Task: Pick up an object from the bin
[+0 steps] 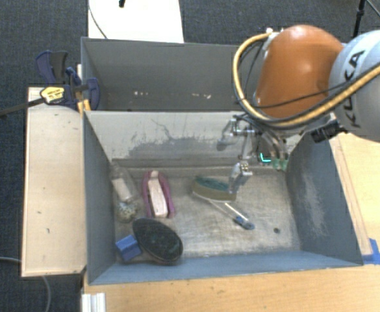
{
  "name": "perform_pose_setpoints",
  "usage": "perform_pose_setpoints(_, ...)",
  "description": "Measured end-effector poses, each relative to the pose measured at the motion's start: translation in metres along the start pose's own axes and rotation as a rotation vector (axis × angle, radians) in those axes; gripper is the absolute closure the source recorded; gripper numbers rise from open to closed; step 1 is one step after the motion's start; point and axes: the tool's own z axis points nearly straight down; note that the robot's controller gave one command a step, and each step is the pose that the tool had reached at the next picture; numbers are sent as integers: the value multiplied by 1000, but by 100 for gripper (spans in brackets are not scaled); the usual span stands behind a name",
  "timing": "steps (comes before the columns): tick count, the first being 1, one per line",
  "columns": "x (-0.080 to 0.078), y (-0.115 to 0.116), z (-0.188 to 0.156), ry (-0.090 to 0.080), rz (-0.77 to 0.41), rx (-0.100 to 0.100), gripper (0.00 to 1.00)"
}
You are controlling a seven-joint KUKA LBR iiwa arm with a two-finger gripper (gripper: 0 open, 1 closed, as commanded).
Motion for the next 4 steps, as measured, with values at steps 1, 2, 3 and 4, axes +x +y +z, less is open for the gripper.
perform_pose_setpoints(1, 2, -55, 167, -12, 73, -2, 0)
perform_pose_setpoints(2, 0, -54, 163, -16, 72, -2, 100)
perform_pose_setpoints(3, 0, -61, 42, -15, 102, -1, 100)
perform_pose_setpoints(4, 62, -89, -67, -12, -436, 4, 100)
